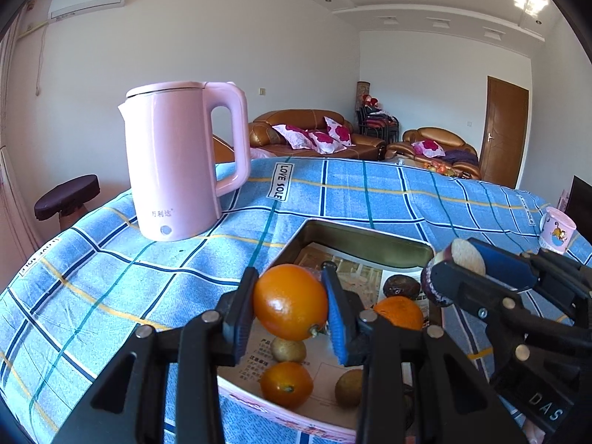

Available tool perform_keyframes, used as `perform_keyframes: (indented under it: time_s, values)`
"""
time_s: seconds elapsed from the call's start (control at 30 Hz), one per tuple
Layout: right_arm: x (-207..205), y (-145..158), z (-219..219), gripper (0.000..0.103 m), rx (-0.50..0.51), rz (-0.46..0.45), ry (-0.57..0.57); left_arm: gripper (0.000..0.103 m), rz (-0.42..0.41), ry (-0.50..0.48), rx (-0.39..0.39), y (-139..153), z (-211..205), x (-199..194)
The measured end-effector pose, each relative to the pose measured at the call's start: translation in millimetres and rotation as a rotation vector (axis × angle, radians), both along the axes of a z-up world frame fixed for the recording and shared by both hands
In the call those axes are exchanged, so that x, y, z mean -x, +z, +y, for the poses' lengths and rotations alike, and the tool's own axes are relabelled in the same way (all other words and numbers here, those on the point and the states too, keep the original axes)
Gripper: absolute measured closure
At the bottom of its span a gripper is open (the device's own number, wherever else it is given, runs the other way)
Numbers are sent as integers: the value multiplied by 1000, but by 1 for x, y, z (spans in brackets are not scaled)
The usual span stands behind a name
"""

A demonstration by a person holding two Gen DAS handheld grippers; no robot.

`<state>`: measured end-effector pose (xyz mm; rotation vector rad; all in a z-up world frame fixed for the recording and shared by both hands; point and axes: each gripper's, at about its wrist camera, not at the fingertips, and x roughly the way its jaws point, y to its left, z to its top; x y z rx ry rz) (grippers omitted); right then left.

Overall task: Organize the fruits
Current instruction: 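Carry the orange and the cake over the tin box with both tools, then open the right tool to drop the cake while the left tool releases the orange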

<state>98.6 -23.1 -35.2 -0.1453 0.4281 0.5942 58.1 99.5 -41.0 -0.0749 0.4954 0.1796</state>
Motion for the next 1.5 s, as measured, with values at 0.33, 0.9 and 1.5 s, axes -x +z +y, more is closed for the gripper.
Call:
perform_keyframes:
  time_s: [0.33,0.9,1.5]
  values:
    - [-11,-18,19,68,50,59,29,65,45,9,22,-6,10,-7]
    - [-2,-13,-1,28,-8,22,-65,25,-18,33,21,0,11,8]
    - [34,4,-39,27,-3,-61,-170,13,-73,8,10,15,-6,32]
